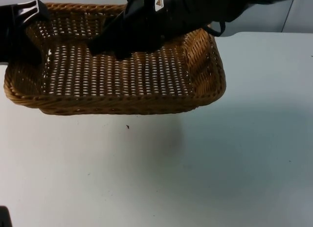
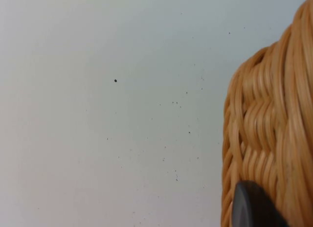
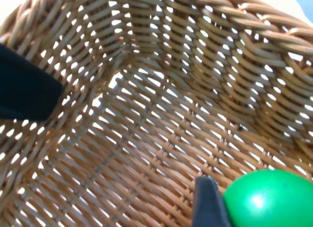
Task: Pick up the basket with the left hand and place the ball into the basket with the right hand.
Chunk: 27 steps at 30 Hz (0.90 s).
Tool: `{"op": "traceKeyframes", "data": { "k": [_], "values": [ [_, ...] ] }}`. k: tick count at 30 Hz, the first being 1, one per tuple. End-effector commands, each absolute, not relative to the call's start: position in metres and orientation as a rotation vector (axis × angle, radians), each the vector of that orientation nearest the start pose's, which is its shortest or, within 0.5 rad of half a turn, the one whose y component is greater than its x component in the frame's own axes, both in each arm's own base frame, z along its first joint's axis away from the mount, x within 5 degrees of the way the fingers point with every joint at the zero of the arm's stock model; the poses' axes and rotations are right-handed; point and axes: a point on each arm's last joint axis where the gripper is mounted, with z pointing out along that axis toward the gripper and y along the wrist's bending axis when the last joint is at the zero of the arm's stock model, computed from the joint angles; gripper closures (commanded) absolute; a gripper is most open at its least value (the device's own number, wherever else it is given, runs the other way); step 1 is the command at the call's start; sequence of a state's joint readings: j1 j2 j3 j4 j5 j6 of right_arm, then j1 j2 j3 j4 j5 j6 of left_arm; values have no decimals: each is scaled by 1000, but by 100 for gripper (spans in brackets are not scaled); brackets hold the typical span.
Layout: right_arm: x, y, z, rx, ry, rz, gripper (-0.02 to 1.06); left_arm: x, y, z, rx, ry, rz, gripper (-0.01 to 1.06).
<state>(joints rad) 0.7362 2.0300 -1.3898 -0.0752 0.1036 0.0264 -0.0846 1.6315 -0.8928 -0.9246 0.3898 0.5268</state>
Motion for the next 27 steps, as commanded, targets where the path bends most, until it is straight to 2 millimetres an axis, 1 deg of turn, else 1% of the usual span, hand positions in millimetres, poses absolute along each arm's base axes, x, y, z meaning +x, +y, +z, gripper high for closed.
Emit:
{"op": "traceKeyframes", "data": {
  "k": [1,5,6,8,11,13,14,15,17,19,20,21,22,23,24,25,27],
  "values": [
    [340,310,191,-848,2052,382,53,318,-55,205,-227,2469,-590,105],
    [341,311,192,-842,2043,388,38,319,-54,205,-229,2465,-585,105],
    [341,311,192,-842,2043,388,38,319,-54,205,-229,2465,-585,105],
    [341,311,192,-816,2056,404,33,319,-54,205,-230,2463,-583,105],
    [341,311,193,-811,2054,408,33,320,-53,205,-236,2454,-572,105],
    [340,311,200,-806,2041,412,33,319,-54,205,-225,2465,-580,105],
    [340,310,207,-800,2027,417,33,318,-54,205,-217,2469,-579,105],
    [340,310,207,-800,2027,417,33,318,-54,205,-217,2469,-579,105],
    [343,304,227,-782,1997,413,34,318,-55,203,-209,2478,-581,105],
    [346,295,253,-745,1965,412,35,318,-56,197,-184,2507,-590,105],
    [346,295,253,-745,1965,412,35,318,-56,197,-184,2507,-590,105],
    [350,286,275,-712,1937,409,36,319,-57,190,-184,2540,-603,105],
    [350,283,283,-701,1928,407,37,319,-59,185,-182,2559,-610,105],
    [351,273,306,-671,1902,403,39,320,-59,180,-174,2577,-610,105],
    [350,265,322,-648,1877,402,39,320,-59,175,-162,2593,-608,105],
    [350,265,322,-648,1877,402,39,320,-59,175,-162,2593,-608,105],
    [347,251,349,-608,1825,402,39,322,-59,165,-138,2617,-595,105]
  ]
}}
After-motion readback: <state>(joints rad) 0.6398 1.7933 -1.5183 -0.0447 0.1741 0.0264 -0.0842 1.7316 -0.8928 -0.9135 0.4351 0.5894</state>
